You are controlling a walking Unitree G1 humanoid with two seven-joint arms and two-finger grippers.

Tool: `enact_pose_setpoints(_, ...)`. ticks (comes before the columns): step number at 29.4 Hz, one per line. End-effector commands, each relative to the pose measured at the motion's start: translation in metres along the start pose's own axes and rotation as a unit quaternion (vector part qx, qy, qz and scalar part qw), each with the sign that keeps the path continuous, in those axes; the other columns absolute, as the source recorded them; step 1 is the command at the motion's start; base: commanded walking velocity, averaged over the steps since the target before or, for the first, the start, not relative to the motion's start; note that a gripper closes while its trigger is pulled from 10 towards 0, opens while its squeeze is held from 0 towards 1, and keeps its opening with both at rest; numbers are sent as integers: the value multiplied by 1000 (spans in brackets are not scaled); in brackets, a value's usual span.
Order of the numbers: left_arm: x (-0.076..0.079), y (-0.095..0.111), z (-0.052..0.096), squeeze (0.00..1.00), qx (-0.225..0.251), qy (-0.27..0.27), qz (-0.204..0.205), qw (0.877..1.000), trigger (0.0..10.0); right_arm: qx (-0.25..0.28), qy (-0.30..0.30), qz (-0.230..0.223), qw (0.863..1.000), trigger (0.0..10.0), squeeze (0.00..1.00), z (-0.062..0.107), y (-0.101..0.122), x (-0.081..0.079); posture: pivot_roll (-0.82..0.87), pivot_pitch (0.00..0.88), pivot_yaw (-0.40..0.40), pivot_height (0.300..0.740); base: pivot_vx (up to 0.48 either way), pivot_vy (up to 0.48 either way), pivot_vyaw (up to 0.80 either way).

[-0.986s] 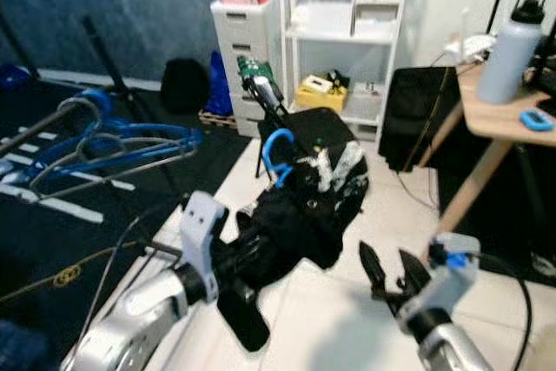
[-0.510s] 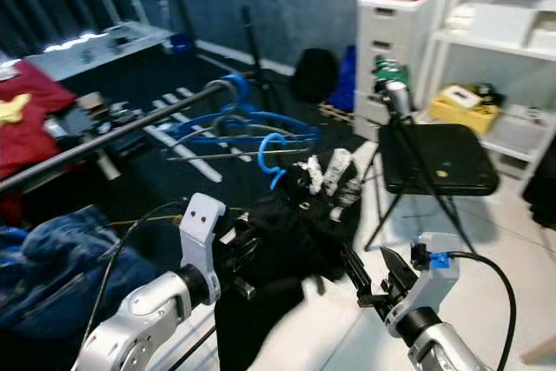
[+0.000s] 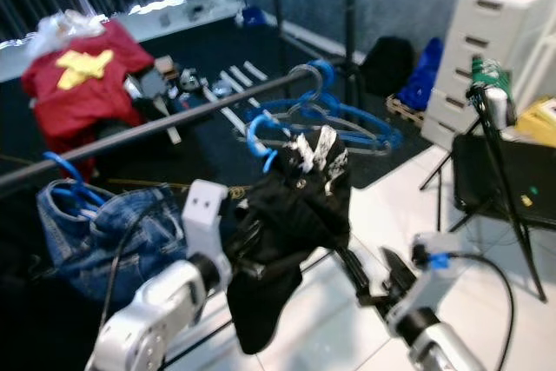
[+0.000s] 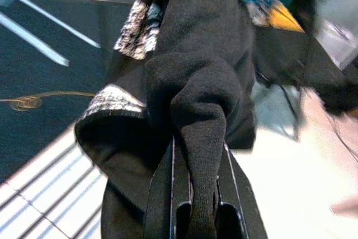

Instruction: Hang hanger

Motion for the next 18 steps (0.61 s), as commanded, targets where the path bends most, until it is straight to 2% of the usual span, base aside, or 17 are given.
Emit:
enact_pose_setpoints(1,1,8,-4,0,23,20,11,999,10000,-3,-5,3,1000,10000,0,2,-1,2,-113,16,58,740,0,0,800)
enact_pose_setpoints(3,1,14,-8,0,40,34,13,999,10000,-3,-5,3,1000,10000,0,2,-1,2,-115,14,57,740,0,0,800)
enact_pose_setpoints(4,2,24,-11,0,65,40,15,997,10000,-2,-5,3,1000,10000,0,2,-1,2,-116,13,58,740,0,0,800)
enact_pose_setpoints(7,2,34,-11,0,91,47,9,995,10000,-2,-5,1,1000,10000,0,2,-1,3,-115,13,58,740,0,0,800)
enact_pose_setpoints(8,-2,43,-9,0,117,63,-8,991,10000,-1,-4,-1,1000,10000,0,2,-1,3,-115,15,59,740,0,0,800)
enact_pose_setpoints(10,-6,50,-5,0,136,77,-18,987,10000,-1,-4,-3,1000,10000,0,2,-1,3,-113,15,58,740,0,0,800)
enact_pose_setpoints(14,-11,53,-2,0,145,95,-26,985,10000,-2,-7,-9,1000,10000,0,2,-1,5,-110,16,55,740,0,0,800)
enact_pose_setpoints(18,-15,44,-3,0,117,111,-40,986,10000,-4,-20,-30,999,10000,0,2,-2,9,-107,13,51,740,0,0,0)
Point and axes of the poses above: a point about 5 cm out from each wrist's last joint towards the gripper, its own z axis pointing back from the gripper into the wrist, its own y axis along the axis of the wrist's last joint, x = y × z, the point moved 1 cm from there along -z, pointing out of the wrist towards the gripper, and after that the axes turned 8 degrees about z, right-handed, at the moved point
